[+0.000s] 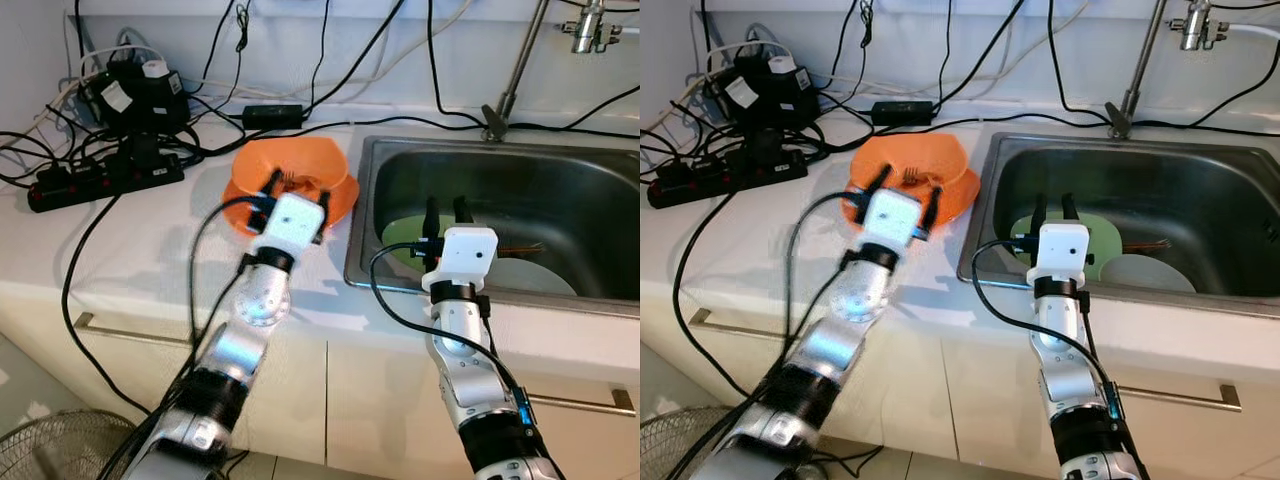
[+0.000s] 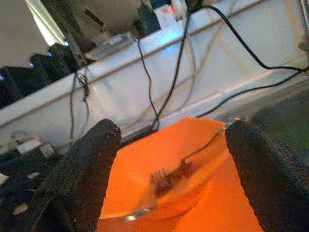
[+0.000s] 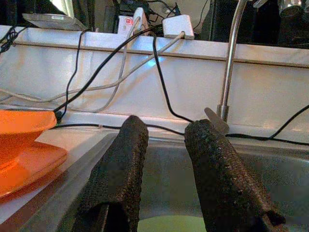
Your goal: Kitchen organization
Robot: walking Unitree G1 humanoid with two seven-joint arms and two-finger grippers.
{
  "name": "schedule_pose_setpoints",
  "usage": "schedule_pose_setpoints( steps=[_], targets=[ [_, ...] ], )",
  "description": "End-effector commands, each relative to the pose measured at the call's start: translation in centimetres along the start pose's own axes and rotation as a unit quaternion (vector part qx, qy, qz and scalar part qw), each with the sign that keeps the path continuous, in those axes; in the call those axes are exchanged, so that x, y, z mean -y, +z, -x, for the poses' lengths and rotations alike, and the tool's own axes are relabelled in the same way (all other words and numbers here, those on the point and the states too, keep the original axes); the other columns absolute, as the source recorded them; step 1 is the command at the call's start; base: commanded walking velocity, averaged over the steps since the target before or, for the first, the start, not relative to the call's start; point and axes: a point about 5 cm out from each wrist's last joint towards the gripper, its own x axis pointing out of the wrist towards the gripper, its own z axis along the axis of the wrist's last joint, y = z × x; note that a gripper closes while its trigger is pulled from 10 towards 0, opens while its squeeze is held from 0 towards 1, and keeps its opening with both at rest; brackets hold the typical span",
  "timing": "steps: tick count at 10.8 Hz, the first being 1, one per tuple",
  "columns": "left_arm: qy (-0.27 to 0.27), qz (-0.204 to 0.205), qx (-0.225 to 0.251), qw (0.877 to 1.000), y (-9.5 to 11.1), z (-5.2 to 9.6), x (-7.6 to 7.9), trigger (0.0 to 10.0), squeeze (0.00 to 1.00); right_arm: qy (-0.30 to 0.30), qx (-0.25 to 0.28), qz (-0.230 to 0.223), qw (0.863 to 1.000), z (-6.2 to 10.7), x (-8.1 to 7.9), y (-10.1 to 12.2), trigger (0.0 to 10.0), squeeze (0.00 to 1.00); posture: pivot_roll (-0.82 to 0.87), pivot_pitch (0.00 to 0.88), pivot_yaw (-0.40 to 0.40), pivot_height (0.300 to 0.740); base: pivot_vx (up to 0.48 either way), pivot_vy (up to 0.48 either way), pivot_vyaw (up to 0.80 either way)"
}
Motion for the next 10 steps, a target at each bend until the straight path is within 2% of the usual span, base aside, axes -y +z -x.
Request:
schedule_pose_setpoints(
  steps=[1, 4, 5, 7, 10],
  targets=[
    [0.006, -0.007, 0.003, 1.000, 0.1, 0.2, -0.7, 10.0, 0.00, 0.001, 0.003, -0.002, 1.000, -0.2, -0.2, 0.1, 10.0, 0.00, 0.03, 0.000, 0.059, 0.740, 0.000, 0.000, 0.00],
    [0.016, -0.027, -0.005, 0.999, -0.2, 1.2, -2.4, 10.0, 0.00, 0.004, 0.002, -0.006, 1.000, -0.2, -0.5, 0.1, 10.0, 0.00, 0.04, 0.000, 0.060, 0.740, 0.000, 0.000, 0.00],
    [0.013, -0.028, -0.005, 1.000, -0.1, 1.4, -2.5, 10.0, 0.00, 0.004, 0.001, -0.006, 1.000, -0.2, -0.5, 0.1, 10.0, 0.00, 0.05, 0.000, 0.060, 0.740, 0.000, 0.000, 0.00],
    [-0.058, -0.014, -0.003, 0.998, 0.1, 1.9, -0.7, 10.0, 0.00, 0.004, 0.001, -0.006, 1.000, -0.2, -0.5, 0.0, 10.0, 0.00, 0.04, 0.000, 0.062, 0.740, 0.000, 0.000, 0.00],
    [-0.108, 0.003, -0.006, 0.994, 0.3, 1.8, 1.3, 10.0, 0.00, 0.000, 0.001, -0.004, 1.000, -0.3, -0.3, 0.0, 10.0, 0.00, 0.04, 0.000, 0.064, 0.740, 0.000, 0.000, 0.00]
  ],
)
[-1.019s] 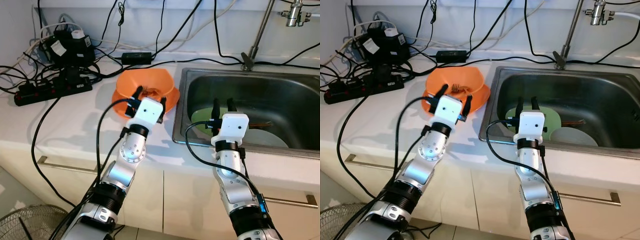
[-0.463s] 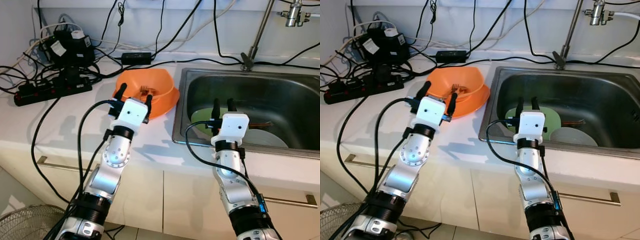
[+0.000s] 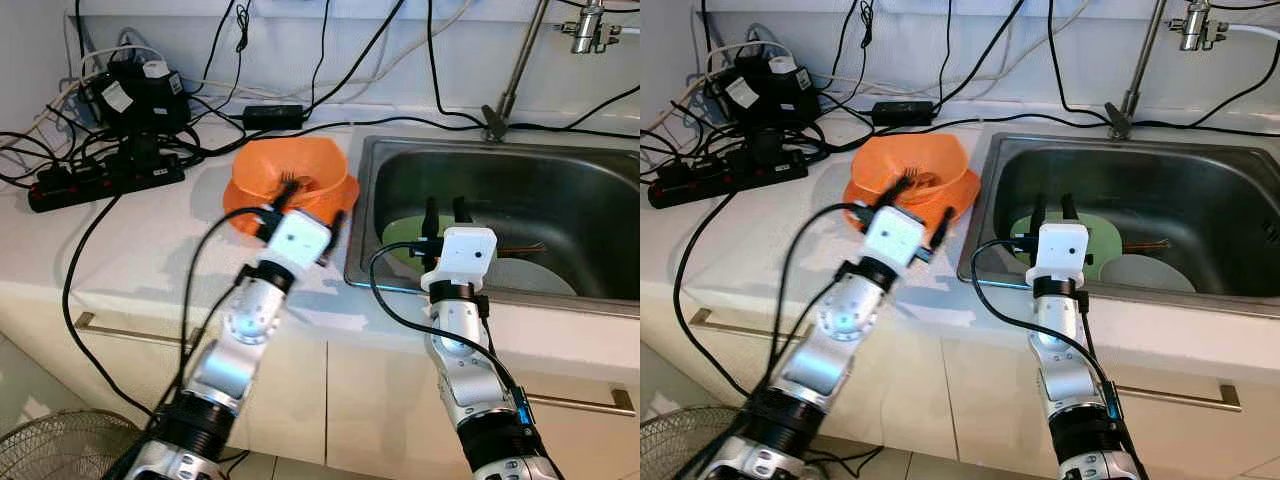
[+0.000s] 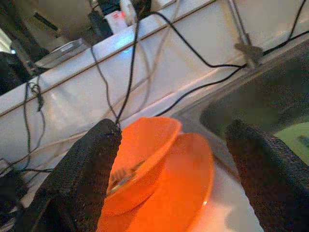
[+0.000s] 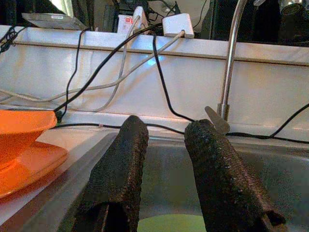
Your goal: Kitchen organization
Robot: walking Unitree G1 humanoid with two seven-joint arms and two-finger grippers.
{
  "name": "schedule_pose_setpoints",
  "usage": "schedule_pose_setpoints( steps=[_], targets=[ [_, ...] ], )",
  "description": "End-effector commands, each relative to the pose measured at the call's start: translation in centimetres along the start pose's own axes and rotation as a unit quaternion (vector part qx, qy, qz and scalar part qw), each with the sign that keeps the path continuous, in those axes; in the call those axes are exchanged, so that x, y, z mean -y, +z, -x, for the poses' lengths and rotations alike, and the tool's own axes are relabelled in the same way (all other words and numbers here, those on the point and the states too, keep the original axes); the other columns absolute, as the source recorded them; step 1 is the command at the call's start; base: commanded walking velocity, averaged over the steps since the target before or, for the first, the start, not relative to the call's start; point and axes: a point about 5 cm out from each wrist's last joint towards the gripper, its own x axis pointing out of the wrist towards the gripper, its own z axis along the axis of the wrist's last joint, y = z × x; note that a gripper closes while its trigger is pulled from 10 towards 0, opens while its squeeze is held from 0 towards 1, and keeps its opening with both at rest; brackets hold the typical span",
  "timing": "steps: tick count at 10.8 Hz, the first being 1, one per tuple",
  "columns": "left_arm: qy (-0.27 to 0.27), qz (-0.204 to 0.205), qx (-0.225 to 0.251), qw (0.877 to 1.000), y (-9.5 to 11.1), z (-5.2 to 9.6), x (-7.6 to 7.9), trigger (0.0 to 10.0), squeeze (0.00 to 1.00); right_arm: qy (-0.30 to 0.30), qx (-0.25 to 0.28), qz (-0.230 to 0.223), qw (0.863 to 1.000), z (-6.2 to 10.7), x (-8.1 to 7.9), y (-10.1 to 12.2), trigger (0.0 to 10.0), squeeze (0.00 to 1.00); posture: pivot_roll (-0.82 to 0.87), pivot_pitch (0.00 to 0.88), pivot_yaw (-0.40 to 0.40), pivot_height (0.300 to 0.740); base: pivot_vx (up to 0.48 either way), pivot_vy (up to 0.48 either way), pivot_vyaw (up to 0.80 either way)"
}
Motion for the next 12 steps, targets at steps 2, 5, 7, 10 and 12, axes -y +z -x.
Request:
schedule_pose_setpoints(
  steps=[2, 5, 7, 10, 12],
  targets=[
    [-0.009, 0.008, 0.012, 1.000, 0.6, -0.4, 0.2, 10.0, 0.00, 0.000, 0.004, -0.001, 1.000, -0.2, -0.1, 0.1, 10.0, 0.00, 0.03, 0.000, 0.065, 0.740, 0.000, 0.000, 0.00],
    [0.071, 0.003, 0.068, 0.995, 2.3, 0.0, -2.6, 10.0, 0.00, 0.003, 0.005, -0.004, 1.000, -0.2, -0.4, 0.1, 10.0, 0.00, 0.04, 0.000, 0.061, 0.740, 0.000, 0.000, 0.00],
    [0.152, -0.005, 0.035, 0.988, 0.6, 1.2, -5.0, 10.0, 0.00, 0.007, 0.005, -0.006, 1.000, -0.2, -0.5, 0.1, 10.0, 0.00, 0.05, 0.000, 0.062, 0.740, 0.000, 0.000, 0.00],
    [0.148, 0.004, -0.014, 0.989, -1.2, 1.6, -4.8, 10.0, 0.00, 0.008, 0.006, -0.007, 1.000, -0.2, -0.6, 0.1, 10.0, 0.00, 0.04, 0.000, 0.061, 0.740, 0.000, 0.000, 0.00],
    [0.141, 0.007, -0.024, 0.990, -1.6, 1.5, -4.2, 10.0, 0.00, 0.006, 0.004, -0.005, 1.000, 0.0, -0.4, 0.1, 10.0, 0.00, 0.04, 0.000, 0.062, 0.740, 0.000, 0.000, 0.00]
  ],
)
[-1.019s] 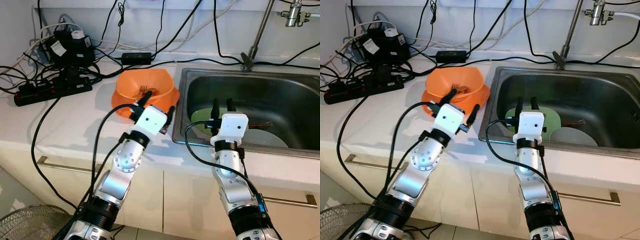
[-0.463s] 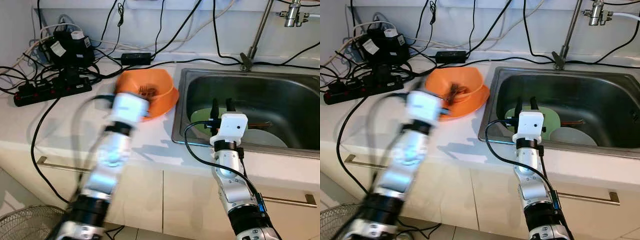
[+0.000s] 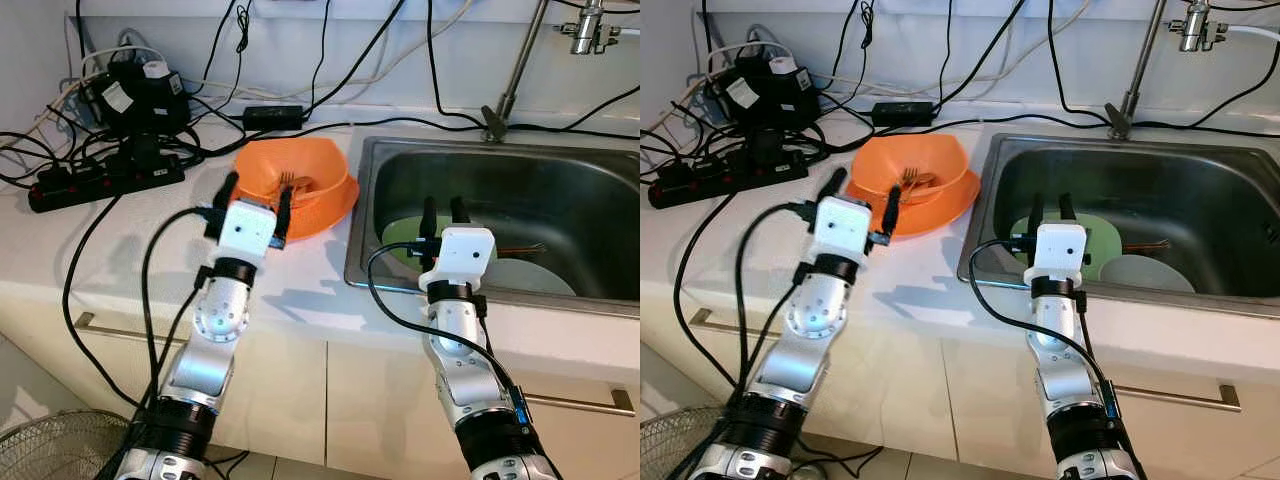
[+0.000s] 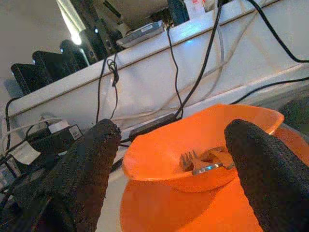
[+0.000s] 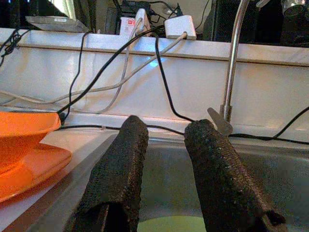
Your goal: Kitchen organization
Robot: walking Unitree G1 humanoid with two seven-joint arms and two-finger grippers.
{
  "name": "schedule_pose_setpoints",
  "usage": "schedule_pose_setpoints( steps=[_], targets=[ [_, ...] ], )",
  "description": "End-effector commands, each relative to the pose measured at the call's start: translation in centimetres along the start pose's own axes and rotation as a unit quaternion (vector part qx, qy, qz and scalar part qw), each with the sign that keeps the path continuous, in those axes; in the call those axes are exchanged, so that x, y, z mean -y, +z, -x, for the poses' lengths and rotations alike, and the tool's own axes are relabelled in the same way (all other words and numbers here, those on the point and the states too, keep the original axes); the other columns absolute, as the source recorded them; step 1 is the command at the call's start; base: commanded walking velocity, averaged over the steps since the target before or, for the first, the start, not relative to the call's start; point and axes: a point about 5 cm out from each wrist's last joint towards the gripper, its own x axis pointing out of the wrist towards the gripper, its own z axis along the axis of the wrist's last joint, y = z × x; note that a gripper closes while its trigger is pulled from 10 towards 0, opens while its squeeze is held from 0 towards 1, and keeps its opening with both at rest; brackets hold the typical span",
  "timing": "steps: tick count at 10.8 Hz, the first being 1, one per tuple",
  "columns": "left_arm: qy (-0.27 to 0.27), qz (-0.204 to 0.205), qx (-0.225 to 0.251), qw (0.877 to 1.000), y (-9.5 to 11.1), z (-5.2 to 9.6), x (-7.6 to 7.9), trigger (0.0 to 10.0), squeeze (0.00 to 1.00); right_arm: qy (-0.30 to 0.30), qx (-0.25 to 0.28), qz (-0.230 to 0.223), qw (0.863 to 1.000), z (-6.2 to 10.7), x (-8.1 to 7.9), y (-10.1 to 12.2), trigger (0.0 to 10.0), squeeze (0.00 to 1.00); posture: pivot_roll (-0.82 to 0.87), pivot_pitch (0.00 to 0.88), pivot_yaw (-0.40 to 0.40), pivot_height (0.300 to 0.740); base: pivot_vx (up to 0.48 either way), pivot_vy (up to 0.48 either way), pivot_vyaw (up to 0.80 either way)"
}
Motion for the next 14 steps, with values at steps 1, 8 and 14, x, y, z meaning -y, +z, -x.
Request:
schedule_pose_setpoints(
  steps=[1, 8, 14],
  targets=[
    [0.007, -0.003, -0.010, 1.000, -0.3, -0.1, 0.0, 10.0, 0.00, 0.000, 0.001, 0.000, 1.000, -0.1, -0.1, 0.1, 10.0, 0.00, 0.04, 0.000, 0.063, 0.740, 0.000, 0.000, 0.00],
    [0.013, -0.023, -0.050, 0.998, -1.3, -0.7, 0.2, 10.0, 0.00, -0.004, 0.001, 0.000, 1.000, 0.0, -0.1, 0.0, 10.0, 0.00, 0.04, 0.000, 0.069, 0.740, 0.000, 0.000, 0.00],
    [-0.027, -0.021, -0.042, 0.999, -0.8, -1.8, 1.8, 10.0, 0.00, -0.007, 0.003, 0.000, 1.000, -0.2, 0.0, 0.1, 10.0, 0.00, 0.03, 0.000, 0.072, 0.740, 0.000, 0.000, 0.00]
  ],
)
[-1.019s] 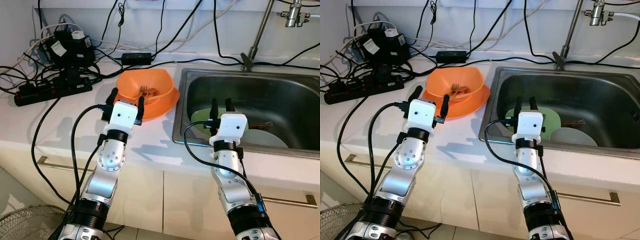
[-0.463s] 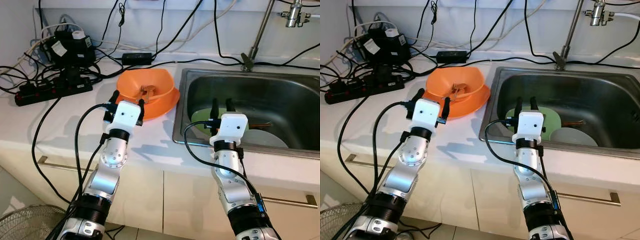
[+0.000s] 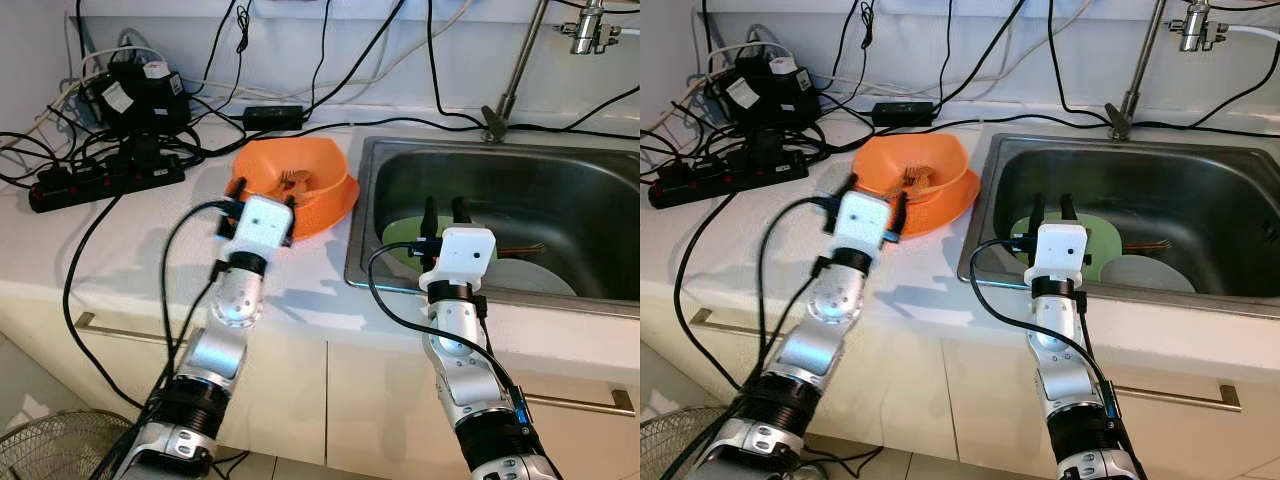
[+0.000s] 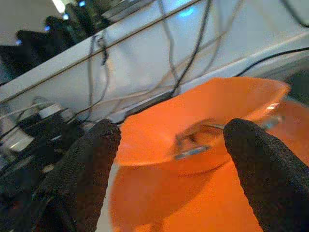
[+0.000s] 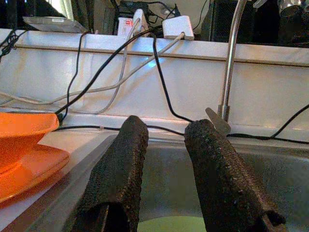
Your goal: Kitchen organization
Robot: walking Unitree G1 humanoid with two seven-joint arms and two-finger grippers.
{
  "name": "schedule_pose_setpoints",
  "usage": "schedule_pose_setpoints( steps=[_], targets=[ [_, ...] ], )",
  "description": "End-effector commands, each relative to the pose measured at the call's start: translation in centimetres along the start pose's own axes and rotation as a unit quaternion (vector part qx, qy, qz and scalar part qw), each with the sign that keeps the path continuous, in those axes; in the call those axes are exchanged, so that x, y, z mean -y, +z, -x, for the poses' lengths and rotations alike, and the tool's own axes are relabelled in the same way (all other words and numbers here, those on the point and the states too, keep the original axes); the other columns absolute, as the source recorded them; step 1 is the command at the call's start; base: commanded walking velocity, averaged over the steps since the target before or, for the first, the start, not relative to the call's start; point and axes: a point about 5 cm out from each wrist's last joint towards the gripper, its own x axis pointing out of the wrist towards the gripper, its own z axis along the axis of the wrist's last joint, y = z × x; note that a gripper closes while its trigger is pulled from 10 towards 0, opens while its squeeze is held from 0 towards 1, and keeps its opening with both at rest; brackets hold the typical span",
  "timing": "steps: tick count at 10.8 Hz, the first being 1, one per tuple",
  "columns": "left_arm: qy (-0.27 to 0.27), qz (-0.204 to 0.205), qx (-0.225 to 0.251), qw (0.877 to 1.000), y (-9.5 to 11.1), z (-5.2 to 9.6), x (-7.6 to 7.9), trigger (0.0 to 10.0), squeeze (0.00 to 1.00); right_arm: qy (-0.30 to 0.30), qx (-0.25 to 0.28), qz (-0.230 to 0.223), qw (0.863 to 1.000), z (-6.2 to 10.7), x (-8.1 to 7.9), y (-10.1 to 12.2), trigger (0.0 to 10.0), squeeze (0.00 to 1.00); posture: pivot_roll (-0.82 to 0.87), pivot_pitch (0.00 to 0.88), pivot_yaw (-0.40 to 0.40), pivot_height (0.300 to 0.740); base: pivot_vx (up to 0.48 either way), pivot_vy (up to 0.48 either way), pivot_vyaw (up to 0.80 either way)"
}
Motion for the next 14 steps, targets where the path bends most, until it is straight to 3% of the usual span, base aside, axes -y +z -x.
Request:
schedule_pose_setpoints(
  steps=[1, 4, 7, 14],
  targets=[
    [-0.026, 0.000, 0.008, 1.000, 0.3, -0.1, 0.7, 10.0, 0.00, -0.001, 0.002, 0.000, 1.000, -0.2, -0.1, 0.1, 10.0, 0.00, 0.03, 0.000, 0.072, 0.740, 0.000, 0.000, 0.00],
    [-0.056, 0.003, 0.005, 0.998, 0.1, 0.2, 1.8, 10.0, 0.00, 0.002, 0.004, -0.001, 1.000, -0.3, -0.2, 0.1, 10.0, 0.00, 0.03, 0.000, 0.066, 0.740, 0.000, 0.000, 0.00],
    [-0.047, -0.002, 0.020, 0.999, 0.6, -0.1, 1.4, 10.0, 0.00, 0.005, 0.004, -0.001, 1.000, -0.2, -0.2, 0.2, 10.0, 0.00, 0.03, 0.000, 0.063, 0.740, 0.000, 0.000, 0.00],
    [-0.115, -0.113, 0.091, 0.983, 2.9, -0.9, 2.4, 10.0, 0.00, 0.002, 0.003, -0.006, 1.000, -0.1, -0.5, 0.2, 10.0, 0.00, 0.04, 0.000, 0.070, 0.740, 0.000, 0.000, 0.00]
  ],
)
